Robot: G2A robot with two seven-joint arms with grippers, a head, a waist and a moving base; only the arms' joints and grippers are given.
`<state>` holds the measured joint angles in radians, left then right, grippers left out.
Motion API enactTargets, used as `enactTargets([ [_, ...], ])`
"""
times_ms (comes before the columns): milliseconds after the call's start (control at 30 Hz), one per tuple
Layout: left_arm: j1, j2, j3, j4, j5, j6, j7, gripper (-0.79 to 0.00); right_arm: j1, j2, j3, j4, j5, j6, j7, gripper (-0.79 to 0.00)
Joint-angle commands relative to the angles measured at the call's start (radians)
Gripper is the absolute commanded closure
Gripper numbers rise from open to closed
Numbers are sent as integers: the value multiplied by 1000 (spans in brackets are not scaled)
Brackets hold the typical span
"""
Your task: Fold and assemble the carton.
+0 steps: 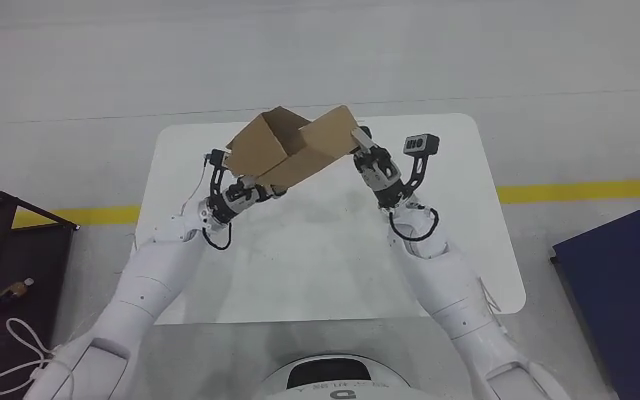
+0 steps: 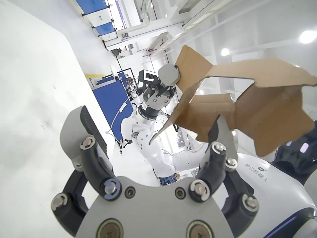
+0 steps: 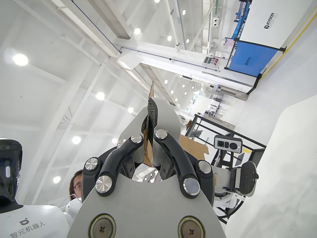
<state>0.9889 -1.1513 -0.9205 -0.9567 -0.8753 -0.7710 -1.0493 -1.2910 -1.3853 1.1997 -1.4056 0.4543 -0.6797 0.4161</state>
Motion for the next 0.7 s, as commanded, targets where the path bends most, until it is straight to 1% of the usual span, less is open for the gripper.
enactTargets([
  [0, 3, -2, -1, -12, 9, -4, 4, -785, -1, 0, -3, 1, 5, 2, 6, 0],
  [33, 5, -3, -2, -18, 12, -7, 7, -785, -1, -1, -5, 1, 8, 3, 9, 0],
  [67, 6, -4, -3, -25, 16, -12, 12, -763, -1, -1, -6, 3, 9, 4, 10, 0],
  [133, 13, -6, -9, -37, 20, -30, 30, -690, 0, -2, -9, 6, 11, 5, 13, 0],
  [167, 20, -7, -13, -43, 15, -43, 43, -594, 0, -2, -10, 8, 12, 5, 13, 0],
  [200, 24, -8, -16, -48, 15, -49, 49, -536, 1, -3, -11, 10, 11, 6, 14, 0],
  [233, 27, -8, -20, -53, 18, -56, 56, -416, 1, -3, -11, 13, 13, 7, 12, 0],
  [300, 35, -7, -26, -62, 26, -65, 65, -296, 1, -3, -11, 19, 9, 10, 9, 0],
  [367, 41, -7, -31, -71, 33, -68, 68, -83, 2, -4, -11, 25, 4, 12, 3, 0],
  [433, 48, -6, -35, -77, 42, -71, 71, 0, 3, -4, -11, 33, -6, 12, -3, 0],
  [667, 62, -2, -53, -84, 90, -89, 89, 0, 4, -7, -22, 47, -43, 18, -10, 0],
])
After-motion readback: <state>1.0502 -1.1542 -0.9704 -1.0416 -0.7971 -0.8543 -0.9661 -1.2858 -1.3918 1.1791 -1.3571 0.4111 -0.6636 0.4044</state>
